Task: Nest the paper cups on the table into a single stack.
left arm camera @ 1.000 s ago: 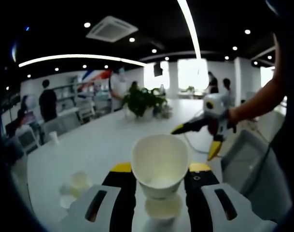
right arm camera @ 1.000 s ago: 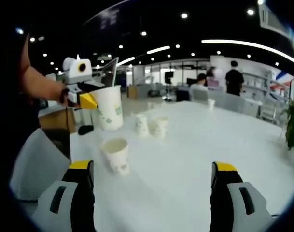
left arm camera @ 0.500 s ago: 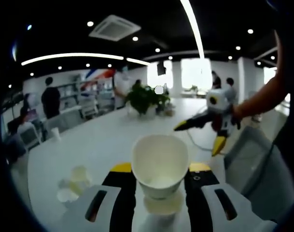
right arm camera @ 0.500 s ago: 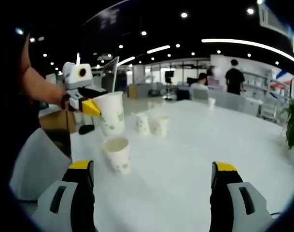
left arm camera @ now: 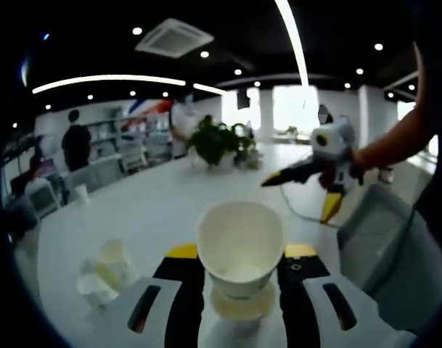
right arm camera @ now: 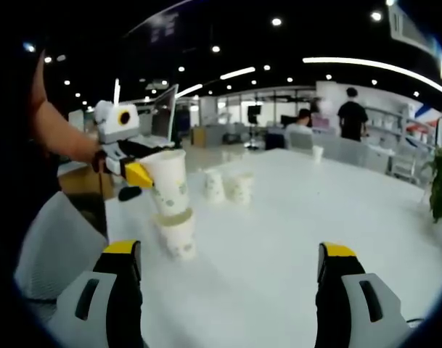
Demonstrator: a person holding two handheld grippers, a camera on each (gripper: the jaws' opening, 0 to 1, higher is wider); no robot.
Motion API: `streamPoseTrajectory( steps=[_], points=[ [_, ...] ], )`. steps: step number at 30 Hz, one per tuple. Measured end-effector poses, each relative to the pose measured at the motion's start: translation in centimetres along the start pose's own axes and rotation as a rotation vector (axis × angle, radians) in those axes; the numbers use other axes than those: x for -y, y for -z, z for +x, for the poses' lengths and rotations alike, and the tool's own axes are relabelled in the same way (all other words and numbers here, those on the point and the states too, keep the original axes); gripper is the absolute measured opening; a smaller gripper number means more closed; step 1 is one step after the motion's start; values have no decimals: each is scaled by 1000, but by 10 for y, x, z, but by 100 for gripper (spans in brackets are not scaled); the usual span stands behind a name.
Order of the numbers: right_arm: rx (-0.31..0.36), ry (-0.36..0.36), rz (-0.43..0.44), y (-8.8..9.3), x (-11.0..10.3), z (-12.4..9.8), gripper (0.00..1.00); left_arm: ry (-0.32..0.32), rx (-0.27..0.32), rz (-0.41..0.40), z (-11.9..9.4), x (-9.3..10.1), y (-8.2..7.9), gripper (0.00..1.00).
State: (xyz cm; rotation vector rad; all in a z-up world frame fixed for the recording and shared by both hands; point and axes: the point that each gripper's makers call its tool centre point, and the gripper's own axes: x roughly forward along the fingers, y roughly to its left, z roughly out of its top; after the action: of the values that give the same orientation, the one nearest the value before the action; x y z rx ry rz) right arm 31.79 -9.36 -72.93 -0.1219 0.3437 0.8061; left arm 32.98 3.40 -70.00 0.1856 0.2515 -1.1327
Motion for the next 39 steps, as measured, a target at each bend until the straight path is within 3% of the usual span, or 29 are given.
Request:
streamPoseTrajectory(
  steps=[27,39],
  points=[
    [-8,-4,-1,2,-4,1,100,11,-42,-25,10,2,29,38],
    [-14,-2,-3,4,-3,0,100,19,-91,-35,14,3,49,38]
  ],
)
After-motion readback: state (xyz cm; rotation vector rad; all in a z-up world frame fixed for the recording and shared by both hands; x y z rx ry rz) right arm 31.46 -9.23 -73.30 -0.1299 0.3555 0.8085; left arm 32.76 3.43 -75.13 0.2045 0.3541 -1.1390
